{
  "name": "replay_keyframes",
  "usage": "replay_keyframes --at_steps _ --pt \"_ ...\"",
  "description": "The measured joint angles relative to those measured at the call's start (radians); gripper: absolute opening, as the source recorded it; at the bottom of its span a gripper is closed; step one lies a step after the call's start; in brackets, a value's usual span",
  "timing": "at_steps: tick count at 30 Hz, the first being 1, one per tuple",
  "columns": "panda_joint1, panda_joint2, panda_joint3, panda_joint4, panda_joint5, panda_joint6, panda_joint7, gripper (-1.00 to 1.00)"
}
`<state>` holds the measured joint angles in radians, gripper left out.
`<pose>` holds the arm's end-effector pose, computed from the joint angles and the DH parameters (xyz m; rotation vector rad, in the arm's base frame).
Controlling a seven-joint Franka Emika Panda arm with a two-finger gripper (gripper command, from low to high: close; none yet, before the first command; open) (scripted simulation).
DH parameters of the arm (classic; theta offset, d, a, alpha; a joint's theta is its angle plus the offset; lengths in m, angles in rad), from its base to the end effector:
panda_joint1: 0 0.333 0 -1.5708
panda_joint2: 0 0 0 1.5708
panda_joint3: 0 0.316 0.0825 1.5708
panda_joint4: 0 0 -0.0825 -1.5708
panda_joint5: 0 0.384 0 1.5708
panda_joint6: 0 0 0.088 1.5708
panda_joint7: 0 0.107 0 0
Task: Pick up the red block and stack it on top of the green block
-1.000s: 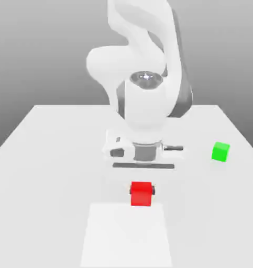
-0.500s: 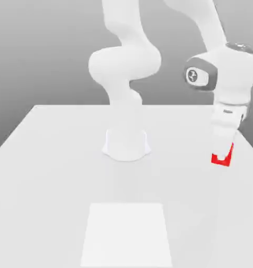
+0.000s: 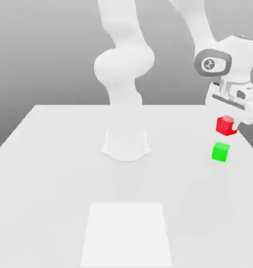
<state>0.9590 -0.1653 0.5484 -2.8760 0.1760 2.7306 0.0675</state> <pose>0.0399 0.3500 0.2309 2.5197 1.8611 0.0206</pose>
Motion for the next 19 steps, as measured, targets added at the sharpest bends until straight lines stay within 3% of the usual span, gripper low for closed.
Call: replay_keyframes --at_steps 19 --pt "-0.067 0.222 -0.019 0.006 -0.327 0.185 0.230 -1.00"
